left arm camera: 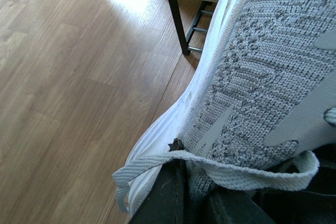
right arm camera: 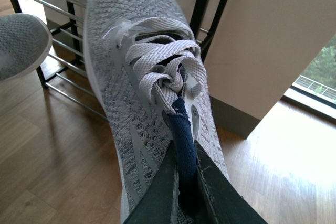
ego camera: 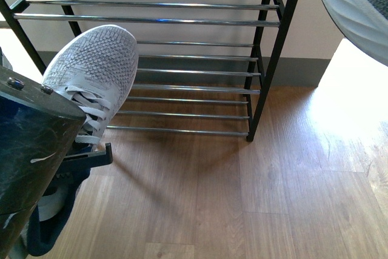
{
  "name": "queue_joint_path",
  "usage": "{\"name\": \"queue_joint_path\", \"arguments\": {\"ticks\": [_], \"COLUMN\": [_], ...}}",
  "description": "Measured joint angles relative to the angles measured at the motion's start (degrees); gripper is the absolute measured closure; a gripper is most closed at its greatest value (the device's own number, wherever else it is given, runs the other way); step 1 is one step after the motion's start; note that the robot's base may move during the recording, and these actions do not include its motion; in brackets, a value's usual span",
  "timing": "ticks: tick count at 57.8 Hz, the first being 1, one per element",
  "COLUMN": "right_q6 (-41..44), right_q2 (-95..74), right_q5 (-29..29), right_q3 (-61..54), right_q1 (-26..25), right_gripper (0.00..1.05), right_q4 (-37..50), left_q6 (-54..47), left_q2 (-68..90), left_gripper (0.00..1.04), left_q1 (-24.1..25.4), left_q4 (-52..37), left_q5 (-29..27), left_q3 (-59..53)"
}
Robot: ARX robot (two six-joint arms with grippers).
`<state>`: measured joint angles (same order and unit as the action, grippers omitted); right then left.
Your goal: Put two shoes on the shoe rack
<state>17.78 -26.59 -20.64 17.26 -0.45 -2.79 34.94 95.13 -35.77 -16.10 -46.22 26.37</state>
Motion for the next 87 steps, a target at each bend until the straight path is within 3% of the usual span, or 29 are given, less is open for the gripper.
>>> {"name": "queue_joint_path", "arguments": {"ticks": [87], "right_q6": [0.0], "right_q2": [-0.04], "right_q5": [-0.52], "right_q3": [-0.11], "right_q1": [0.02], "right_gripper": [1.03], "right_q4": [-0.02], "left_q6": [0.04], "left_q2": [-0.02], "left_gripper": [1.03], "left_q1": [0.37], "left_q4": [0.0], "left_q5": [-0.72], "left_q3": [0.0]}}
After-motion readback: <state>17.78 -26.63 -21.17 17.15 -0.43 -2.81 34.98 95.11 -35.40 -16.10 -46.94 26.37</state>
